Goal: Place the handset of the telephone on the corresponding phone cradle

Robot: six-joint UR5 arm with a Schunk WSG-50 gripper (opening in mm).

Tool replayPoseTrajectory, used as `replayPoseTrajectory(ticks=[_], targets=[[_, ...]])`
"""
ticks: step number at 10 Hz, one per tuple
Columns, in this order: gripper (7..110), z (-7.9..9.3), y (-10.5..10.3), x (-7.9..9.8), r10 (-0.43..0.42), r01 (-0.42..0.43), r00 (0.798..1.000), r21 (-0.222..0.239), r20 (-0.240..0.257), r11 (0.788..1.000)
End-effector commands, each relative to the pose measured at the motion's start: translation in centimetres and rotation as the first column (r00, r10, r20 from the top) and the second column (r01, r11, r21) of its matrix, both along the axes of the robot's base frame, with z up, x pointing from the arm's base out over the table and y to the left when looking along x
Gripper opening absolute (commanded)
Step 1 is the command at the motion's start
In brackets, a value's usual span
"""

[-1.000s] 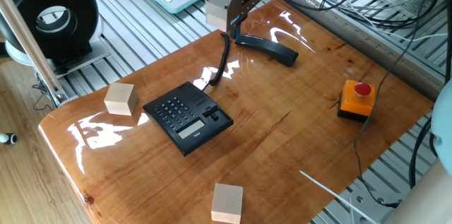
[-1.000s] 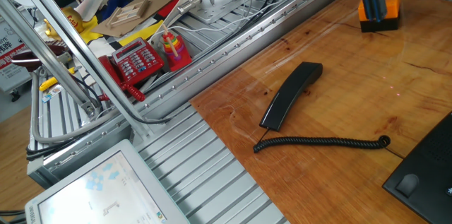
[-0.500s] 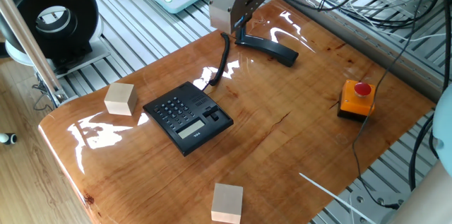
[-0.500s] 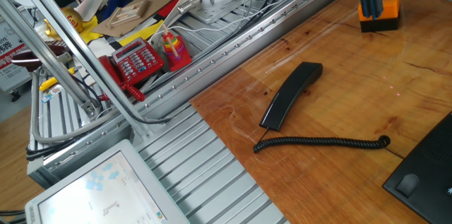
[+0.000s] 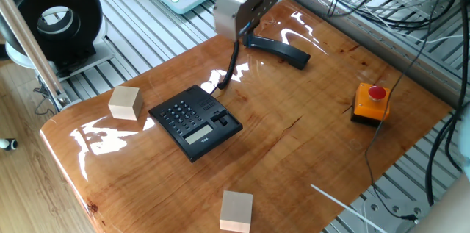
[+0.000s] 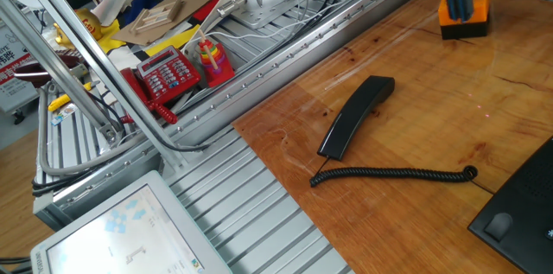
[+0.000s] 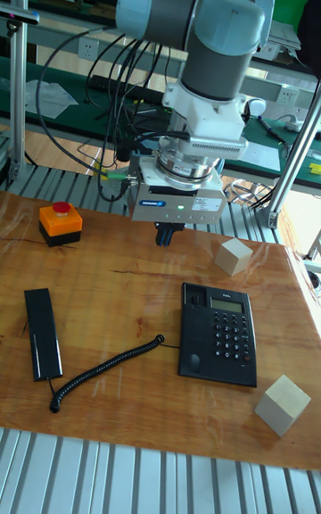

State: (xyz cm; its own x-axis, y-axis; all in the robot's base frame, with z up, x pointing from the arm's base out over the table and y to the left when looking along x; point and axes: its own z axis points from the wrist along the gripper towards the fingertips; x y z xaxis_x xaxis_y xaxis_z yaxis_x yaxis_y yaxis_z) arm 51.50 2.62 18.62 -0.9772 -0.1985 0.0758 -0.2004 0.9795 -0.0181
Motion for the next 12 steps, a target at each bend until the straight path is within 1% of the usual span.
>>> replayPoseTrajectory(ticks=[1,2,3,4,5,6,7,8,9,10,11,12], targets=[[7,-1.7,4.6,-2.3,-0.072,0.072,0.997,-0.002,0.018,0.997],[7,-2.3,5.7,-3.2,-0.090,0.091,0.996,-0.007,0.025,0.996],[7,-2.5,5.8,-3.8,-0.093,0.094,0.995,-0.023,0.027,0.995],[7,-2.4,5.8,-4.1,-0.101,0.102,0.995,-0.024,0.015,0.995],[7,-1.7,5.1,-3.5,-0.090,0.090,0.996,-0.020,0.005,0.996],[7,-0.8,4.4,-2.0,-0.075,0.074,0.997,0.020,0.004,0.997],[7,-0.1,4.1,-0.9,-0.081,0.080,0.997,0.066,0.007,0.995],[7,0.5,3.0,-0.1,-0.087,0.086,0.996,0.070,0.012,0.994],[7,1.0,1.6,0.5,-0.089,0.087,0.996,0.058,0.019,0.994],[7,1.4,1.1,0.9,-0.103,0.101,0.995,0.072,0.019,0.992],[7,1.8,-0.7,1.1,-0.104,0.103,0.994,0.039,0.018,0.994],[7,1.9,-2.0,1.3,-0.097,0.097,0.995,0.016,0.019,0.995]])
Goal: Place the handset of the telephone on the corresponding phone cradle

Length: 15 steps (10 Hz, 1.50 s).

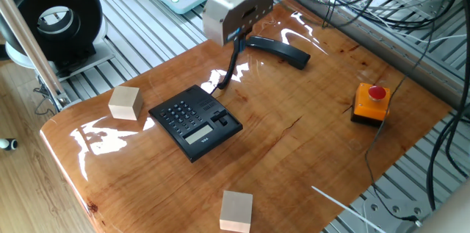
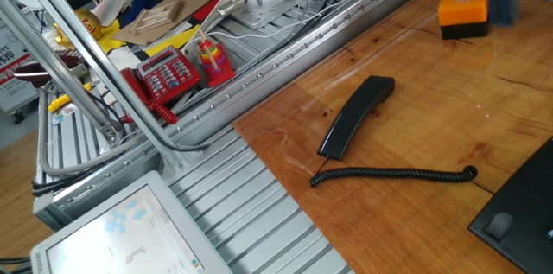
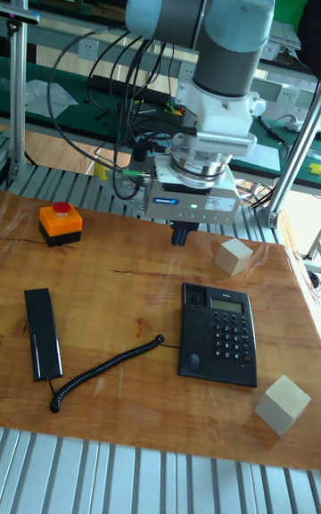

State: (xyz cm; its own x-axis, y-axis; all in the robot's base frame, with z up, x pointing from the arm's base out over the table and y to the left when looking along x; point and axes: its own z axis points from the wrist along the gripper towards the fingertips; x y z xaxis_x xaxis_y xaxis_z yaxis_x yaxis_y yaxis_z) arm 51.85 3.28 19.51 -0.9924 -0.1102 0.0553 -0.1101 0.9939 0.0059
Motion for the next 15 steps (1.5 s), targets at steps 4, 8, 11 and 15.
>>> replayPoseTrajectory(ticks=[4,8,11,15], targets=[[7,0.7,-1.0,0.7,-0.006,0.006,1.000,0.012,0.005,1.000],[7,0.3,-0.4,0.3,-0.012,0.012,1.000,0.004,-0.001,1.000],[7,0.3,0.3,0.6,-0.061,0.061,0.998,0.029,0.010,0.998],[7,0.3,-0.7,1.2,-0.079,0.079,0.996,-0.011,0.037,0.997]])
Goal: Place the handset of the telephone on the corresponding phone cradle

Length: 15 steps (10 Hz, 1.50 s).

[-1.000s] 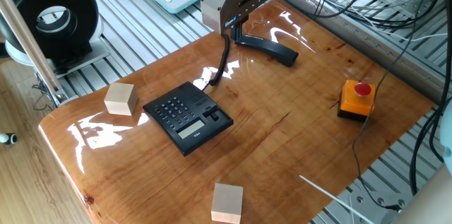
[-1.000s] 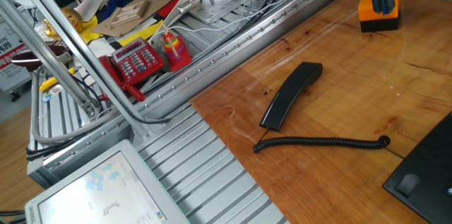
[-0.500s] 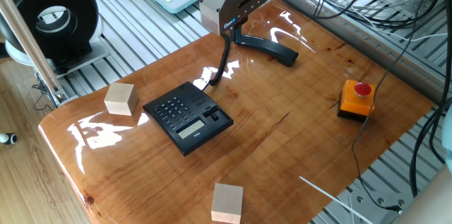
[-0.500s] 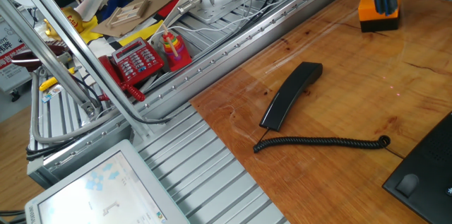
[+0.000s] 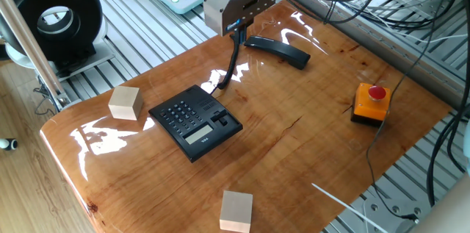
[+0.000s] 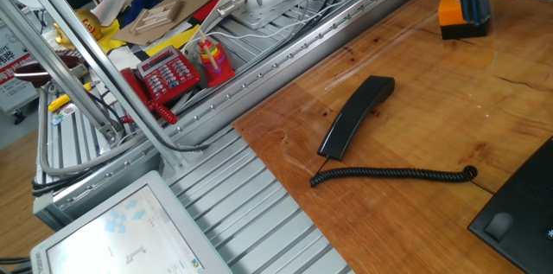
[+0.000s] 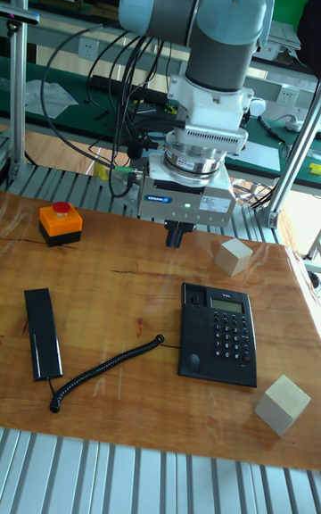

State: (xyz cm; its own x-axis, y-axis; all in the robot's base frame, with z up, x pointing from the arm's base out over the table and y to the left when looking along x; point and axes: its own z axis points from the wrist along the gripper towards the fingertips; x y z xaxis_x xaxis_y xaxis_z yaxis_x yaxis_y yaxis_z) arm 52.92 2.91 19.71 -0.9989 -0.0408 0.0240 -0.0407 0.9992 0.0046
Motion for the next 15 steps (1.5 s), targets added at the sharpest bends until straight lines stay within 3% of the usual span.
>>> replayPoseTrajectory(ticks=[1,3,4,6,8,10,13,15], targets=[[7,0.1,-0.4,0.0,-0.009,0.009,1.000,-0.017,0.001,1.000],[7,0.1,0.3,-0.1,-0.016,0.016,1.000,0.012,-0.003,1.000],[7,1.0,-0.2,2.1,-0.004,0.005,1.000,0.074,-0.008,0.997],[7,3.1,-4.8,5.6,0.068,-0.065,0.998,0.095,-0.020,0.993],[7,4.9,-9.4,7.2,0.180,-0.178,0.984,0.105,-0.014,0.978],[7,4.7,-12.3,6.6,0.280,-0.277,0.959,0.076,-0.033,0.958],[7,3.2,-16.5,6.5,0.296,-0.295,0.955,0.051,-0.011,0.954],[7,2.0,-19.6,6.3,0.296,-0.296,0.955,0.002,0.008,0.955]])
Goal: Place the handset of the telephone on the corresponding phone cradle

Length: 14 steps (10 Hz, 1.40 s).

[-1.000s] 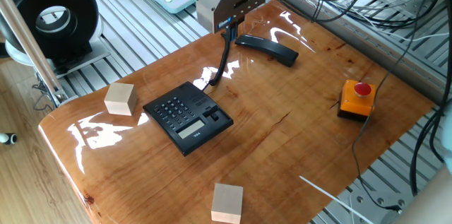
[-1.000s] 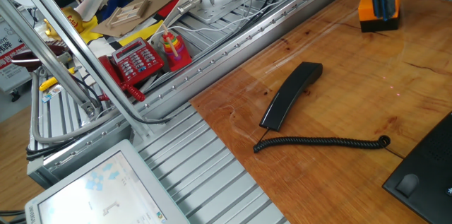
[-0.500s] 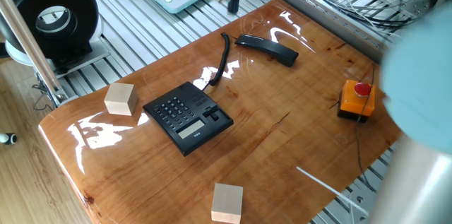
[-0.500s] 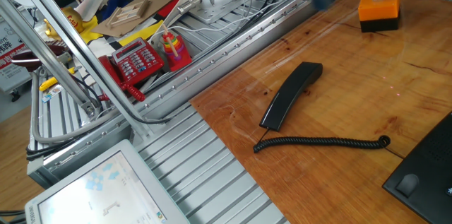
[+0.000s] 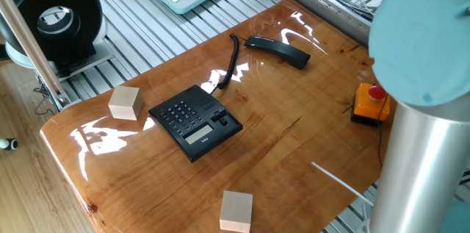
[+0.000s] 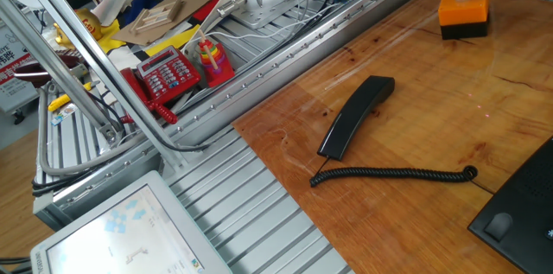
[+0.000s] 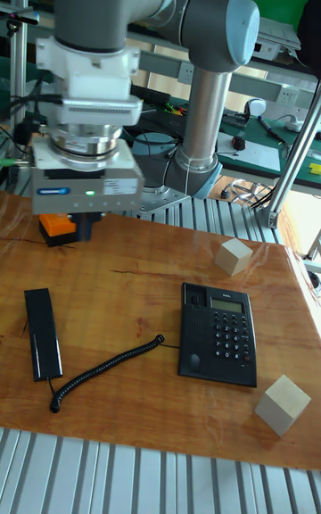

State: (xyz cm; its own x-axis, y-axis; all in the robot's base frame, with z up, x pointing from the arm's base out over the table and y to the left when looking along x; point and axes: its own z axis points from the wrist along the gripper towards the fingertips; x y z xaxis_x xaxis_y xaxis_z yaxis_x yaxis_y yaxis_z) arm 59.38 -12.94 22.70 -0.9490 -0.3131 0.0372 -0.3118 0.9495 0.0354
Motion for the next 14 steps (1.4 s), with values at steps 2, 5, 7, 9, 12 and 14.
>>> replayPoseTrajectory(ticks=[2,5,7,9,12,14], targets=[[7,-0.6,-3.5,0.1,-0.013,0.014,0.999,-0.023,0.033,1.000],[7,-0.4,-1.5,0.8,-0.061,0.061,0.998,-0.002,0.030,0.998],[7,-0.4,-1.5,0.3,-0.096,0.096,0.995,-0.002,0.007,0.995],[7,-0.4,-2.1,1.2,-0.150,0.151,0.988,-0.026,0.047,0.988],[7,-0.2,-1.0,4.2,-0.249,0.244,0.957,0.047,0.152,0.969],[7,-0.2,-1.1,3.9,-0.253,0.249,0.958,0.043,0.139,0.968]])
